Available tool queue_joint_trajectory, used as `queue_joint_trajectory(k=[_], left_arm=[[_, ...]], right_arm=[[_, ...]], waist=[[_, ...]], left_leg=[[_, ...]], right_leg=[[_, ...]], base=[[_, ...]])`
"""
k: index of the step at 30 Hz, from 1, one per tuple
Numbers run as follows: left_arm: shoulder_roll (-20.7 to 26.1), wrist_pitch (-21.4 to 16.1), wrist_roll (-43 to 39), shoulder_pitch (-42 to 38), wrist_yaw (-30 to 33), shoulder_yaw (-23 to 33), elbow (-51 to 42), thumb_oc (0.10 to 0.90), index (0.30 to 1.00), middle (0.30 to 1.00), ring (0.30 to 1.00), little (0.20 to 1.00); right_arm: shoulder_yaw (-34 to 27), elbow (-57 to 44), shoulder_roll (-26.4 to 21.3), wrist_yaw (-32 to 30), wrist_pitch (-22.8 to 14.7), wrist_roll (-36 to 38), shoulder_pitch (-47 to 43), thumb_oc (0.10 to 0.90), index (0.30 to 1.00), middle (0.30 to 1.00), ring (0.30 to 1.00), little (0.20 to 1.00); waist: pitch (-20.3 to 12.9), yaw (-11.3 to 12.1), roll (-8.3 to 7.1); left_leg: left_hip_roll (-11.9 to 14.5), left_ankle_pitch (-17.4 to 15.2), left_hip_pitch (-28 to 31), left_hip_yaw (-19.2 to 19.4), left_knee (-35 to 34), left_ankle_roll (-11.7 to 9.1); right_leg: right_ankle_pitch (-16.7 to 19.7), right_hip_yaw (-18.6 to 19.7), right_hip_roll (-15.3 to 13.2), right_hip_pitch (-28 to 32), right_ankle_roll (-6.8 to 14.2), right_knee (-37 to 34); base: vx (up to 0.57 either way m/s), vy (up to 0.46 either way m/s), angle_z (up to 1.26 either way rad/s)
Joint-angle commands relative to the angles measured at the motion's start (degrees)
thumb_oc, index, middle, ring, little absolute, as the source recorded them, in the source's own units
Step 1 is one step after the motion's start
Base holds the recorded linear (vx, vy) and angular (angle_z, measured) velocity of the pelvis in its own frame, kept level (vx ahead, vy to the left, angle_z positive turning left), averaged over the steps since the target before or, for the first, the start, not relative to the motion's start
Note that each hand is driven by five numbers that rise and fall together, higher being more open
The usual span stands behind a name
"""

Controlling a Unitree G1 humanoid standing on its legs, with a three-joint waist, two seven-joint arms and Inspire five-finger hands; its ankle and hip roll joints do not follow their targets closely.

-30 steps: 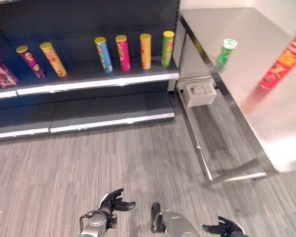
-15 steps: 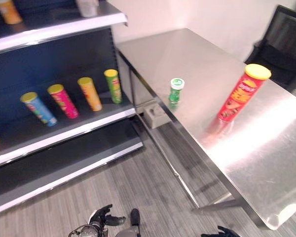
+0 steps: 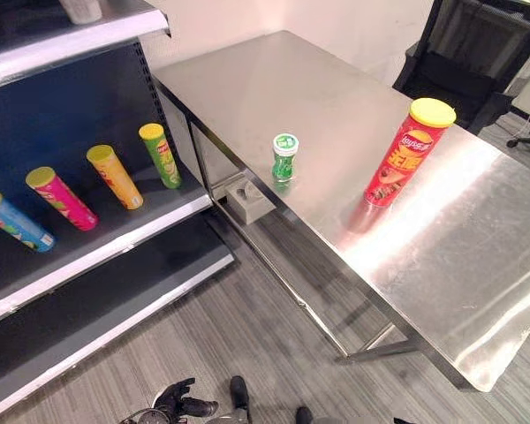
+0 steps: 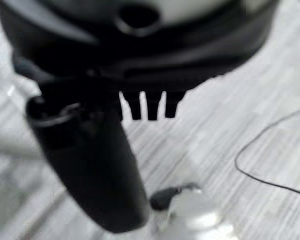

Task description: Put the goods on the table back onto the shelves and tidy them up.

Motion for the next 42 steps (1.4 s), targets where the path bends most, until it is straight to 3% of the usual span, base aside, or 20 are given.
queue_joint_trajectory(k=[1,5,6,7,11,15,16,20,26,33,42], left_arm=[[3.21,-1.63,0.38,-2.24,0.72,1.32,-2.29,0.8,0.9,0.9,0.9,0.9],[3.18,-1.32,2.37,-2.35,0.04,1.4,-2.12,0.8,0.9,0.9,0.9,0.9],[2.94,-1.3,3.28,-2.32,-0.02,1.63,-1.93,0.8,0.9,0.9,0.9,0.9],[2.83,-1.26,3.78,-2.25,-0.14,1.62,-1.89,0.8,0.9,0.9,0.9,0.9],[2.01,-1.18,3.77,-1.06,-0.54,2.36,-2.8,0.8,0.9,0.9,0.9,0.9],[2.06,-1.45,3.81,0.3,-1.68,1.81,-4.19,0.8,0.9,0.9,0.9,0.9],[2.3,-1.68,3.72,1.37,-2.63,1.33,-5.39,0.8,0.9,0.9,0.9,0.9],[2.19,-1.82,3.36,2.56,-3.02,0.21,-5.95,0.8,0.9,0.9,0.9,0.9],[1.74,-1.74,3.14,4.42,-3.41,-1.63,-5.78,0.8,0.9,0.9,0.9,0.9],[1.28,-1.73,2.51,5.45,-3.32,-2.24,-5.63,0.8,0.9,0.9,0.9,0.9],[1.02,-1.95,2.44,6.26,-3.27,-2.66,-6.18,0.8,0.9,0.9,0.9,0.9]], right_arm=[[-5.02,2.97,-9.45,-2.82,-0.49,4.31,2.11,0.8,0.9,0.9,0.9,0.9],[-18.27,1.35,-21.23,-5.65,-1.22,6.8,5.07,0.8,0.9,0.9,0.9,0.9],[-23.21,-3.25,-26.92,-7.55,-2.21,6.07,6.12,0.8,0.9,0.9,0.9,0.9],[-24.89,-7.94,-29.6,-8.52,-2.79,4.88,6.39,0.8,0.9,0.9,0.9,0.9],[-30.07,-38.19,-36.67,-12.71,-7.93,0.22,6.43,0.8,0.9,0.9,0.9,0.9],[-29.19,-51.01,-40.48,-9.7,-11.95,2.79,2.61,0.8,0.9,0.9,0.9,0.9],[-29.36,-56.72,-43.76,-7.51,-14.63,6.82,-0.79,0.8,0.9,0.9,0.9,0.9],[-26.99,-59.06,-45.59,-5.78,-16.66,12.33,-5.63,0.8,0.9,0.9,0.9,0.9],[-18.31,-60.47,-48.52,-3.26,-17.5,18.21,-15.55,0.8,0.9,0.9,0.9,0.9],[-11.49,-65.2,-48.09,0.66,-17.91,24.06,-21.34,0.8,0.9,0.9,0.9,0.9],[-0.22,-69.4,-49.39,4.46,-16.16,24.64,-28.24,0.8,0.9,0.9,0.9,0.9]], waist=[[-0.35,0.54,-0.28],[-1.45,-0.8,-0.72],[-1.84,-1.26,-0.94],[-1.94,-1.48,-1.02],[-2.75,-1.87,-1.3],[-3.72,-1.16,-1.61],[-4.69,-0.28,-1.95],[-5.22,0.78,-2.09],[-6.28,2.65,-2.27],[-6.77,4.09,-2.15],[-6.78,5.37,-2.0]], left_leg=[[0.54,-9.51,5.75,0.48,0.58,-4.23],[0.71,-10.19,6.37,0.48,0.58,-4.38],[0.9,-10.41,6.68,0.54,0.58,-4.56],[1.0,-10.58,7.03,0.62,0.58,-4.67],[1.63,-10.93,7.98,1.48,0.58,-5.02],[2.36,-11.09,8.87,1.69,0.58,-5.47],[2.84,-11.19,9.46,1.53,0.58,-5.92],[3.17,-11.09,9.82,0.94,0.58,-6.34],[3.74,-10.74,10.27,-0.12,0.58,-7.21],[4.16,-10.29,10.13,-1.3,0.58,-7.82],[4.48,-9.51,9.62,-2.37,0.58,-8.21]], right_leg=[[11.21,0.27,-4.69,-7.43,6.71,-3.99],[11.15,0.2,-4.79,-6.85,7.23,-4.69],[11.04,0.1,-4.78,-6.64,7.35,-4.93],[10.98,0.09,-4.75,-6.42,7.4,-5.02],[11.03,0.48,-4.45,-6.27,7.21,-5.25],[10.49,0.16,-4.05,-5.34,6.73,-5.49],[9.86,-0.62,-3.87,-4.28,6.47,-5.66],[9.34,-1.41,-3.7,-3.29,6.19,-5.71],[8.47,-3.3,-3.3,-1.6,5.59,-5.74],[7.87,-5.04,-3.24,-0.71,5.16,-5.74],[7.67,-6.69,-3.1,-0.2,4.67,-5.74]], base=[[0.06,0.033,-0.15],[0.07,0.005,-0.06],[0.05,-0.009,-0.04],[0.05,-0.011,-0.05],[0.03,-0.025,-0.12],[0.05,-0.067,-0.1],[0.08,-0.088,0.15],[0.04,-0.072,0.14],[0.03,-0.069,0.26],[0.01,-0.044,0.11],[0.0,-0.03,0.09]])
